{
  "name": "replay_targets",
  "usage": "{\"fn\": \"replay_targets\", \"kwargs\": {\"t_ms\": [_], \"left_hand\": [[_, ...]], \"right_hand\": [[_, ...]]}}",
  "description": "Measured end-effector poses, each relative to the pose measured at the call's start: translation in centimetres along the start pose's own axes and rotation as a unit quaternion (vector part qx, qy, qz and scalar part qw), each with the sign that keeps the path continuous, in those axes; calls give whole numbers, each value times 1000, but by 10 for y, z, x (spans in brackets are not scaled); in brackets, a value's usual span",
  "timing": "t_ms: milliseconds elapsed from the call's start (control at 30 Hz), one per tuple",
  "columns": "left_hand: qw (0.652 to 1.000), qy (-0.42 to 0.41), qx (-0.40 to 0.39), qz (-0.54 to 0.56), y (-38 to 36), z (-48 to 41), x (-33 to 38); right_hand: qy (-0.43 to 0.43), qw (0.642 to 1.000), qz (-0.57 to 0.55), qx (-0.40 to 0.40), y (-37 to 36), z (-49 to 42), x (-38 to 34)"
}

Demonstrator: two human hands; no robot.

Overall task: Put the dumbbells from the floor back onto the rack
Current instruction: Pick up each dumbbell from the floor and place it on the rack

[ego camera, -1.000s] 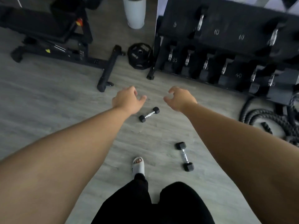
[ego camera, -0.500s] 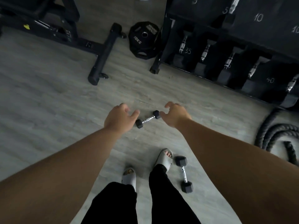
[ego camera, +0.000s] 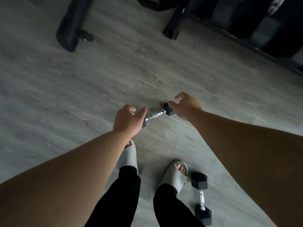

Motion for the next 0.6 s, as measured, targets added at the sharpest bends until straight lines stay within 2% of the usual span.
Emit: {"fn": "replay_targets", "kwargs": {"t_ms": [100,267,400,500,600], "left_hand": [[998,46,-1,31,-33,-47,-45],[986,137,55,74,-74,-112,-114],[973,200,46,109,-112,-146,-159],[962,218,51,155,-130,-165,-183],[967,206,32,147,-134,-176,-195]], "right_hand": [[-18,1000,-14,-2,-38,-52,8],[-40,999,-9,-9,-98,-125,21],[-54,998,-9,-15,-143,-169,29],[-67,998,-3,-20,-168,-191,36],[-69,998,8,-11,-174,-198,43]]}}
Point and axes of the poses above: each hand's wrist, its own z-axis away from the middle knuckle, its own y-axis out of the back of the hand, x = y × z, the point moved 8 cm from there along -z, towards the middle knuckle, and after that the axes turned 14 degrees about z, right-handed, at the moved point
